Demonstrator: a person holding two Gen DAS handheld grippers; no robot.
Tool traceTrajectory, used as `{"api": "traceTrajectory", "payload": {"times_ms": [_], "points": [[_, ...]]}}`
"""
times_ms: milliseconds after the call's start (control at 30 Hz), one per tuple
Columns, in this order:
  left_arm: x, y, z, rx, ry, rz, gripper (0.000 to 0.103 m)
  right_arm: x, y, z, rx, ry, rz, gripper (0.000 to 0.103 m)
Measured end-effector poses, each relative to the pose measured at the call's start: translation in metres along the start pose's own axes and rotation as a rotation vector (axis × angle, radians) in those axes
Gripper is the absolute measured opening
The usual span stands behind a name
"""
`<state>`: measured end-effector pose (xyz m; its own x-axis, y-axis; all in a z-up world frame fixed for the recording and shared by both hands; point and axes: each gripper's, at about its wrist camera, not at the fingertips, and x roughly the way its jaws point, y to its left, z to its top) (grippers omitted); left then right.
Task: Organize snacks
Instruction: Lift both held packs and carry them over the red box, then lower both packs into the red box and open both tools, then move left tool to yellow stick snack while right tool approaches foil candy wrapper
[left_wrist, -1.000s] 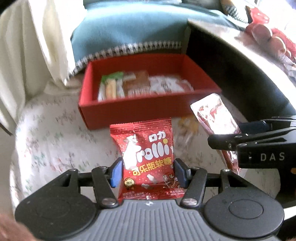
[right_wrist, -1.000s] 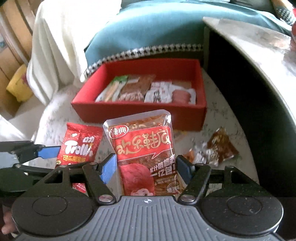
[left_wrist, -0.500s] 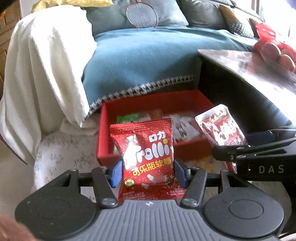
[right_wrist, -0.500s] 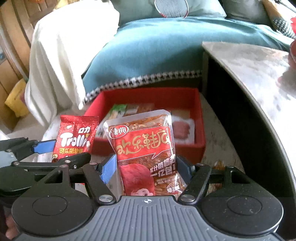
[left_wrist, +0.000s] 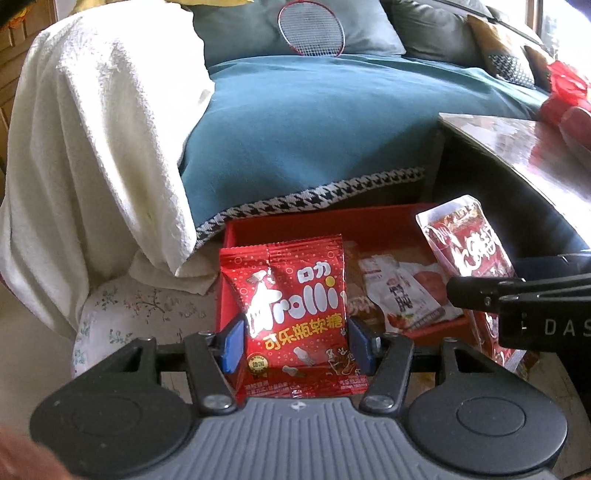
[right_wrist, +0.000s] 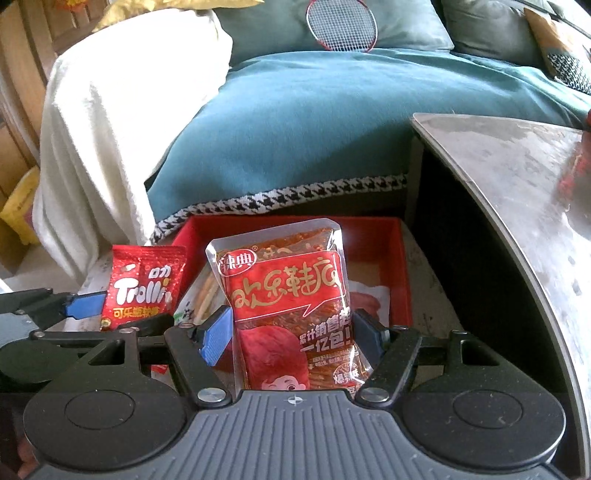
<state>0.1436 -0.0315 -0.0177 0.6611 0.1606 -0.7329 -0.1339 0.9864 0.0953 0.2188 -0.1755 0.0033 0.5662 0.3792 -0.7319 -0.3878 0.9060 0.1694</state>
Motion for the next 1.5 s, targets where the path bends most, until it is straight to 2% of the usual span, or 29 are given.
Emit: {"api": "traceTrajectory", "payload": {"times_ms": [200,500,933,1200,1500], "points": [[0.016,0.005,0.016,-0.012,-0.015,0.012,0.051,0.018,-0.003,0.015,0.008,-0.007,-0.032,0.076],[0.062,0.004,0.030,-0.034,0.021,0.012,0.051,0.071,-0.009,0.034,-0.001,0.040,-0.075,0.076],[0.116,0.003,0.023,-0.055,0.114,0.001,0.051,0.131,-0.025,0.035,0.026,0.143,-0.102,0.079],[0.105,0.002,0.022,-0.042,0.083,0.013,0.053,0.119,-0.027,0.032,0.050,0.117,-0.092,0.079],[0.061,-0.004,0.021,-0.027,0.026,-0.014,0.053,0.066,-0.021,0.022,0.071,0.076,-0.073,0.082]]}}
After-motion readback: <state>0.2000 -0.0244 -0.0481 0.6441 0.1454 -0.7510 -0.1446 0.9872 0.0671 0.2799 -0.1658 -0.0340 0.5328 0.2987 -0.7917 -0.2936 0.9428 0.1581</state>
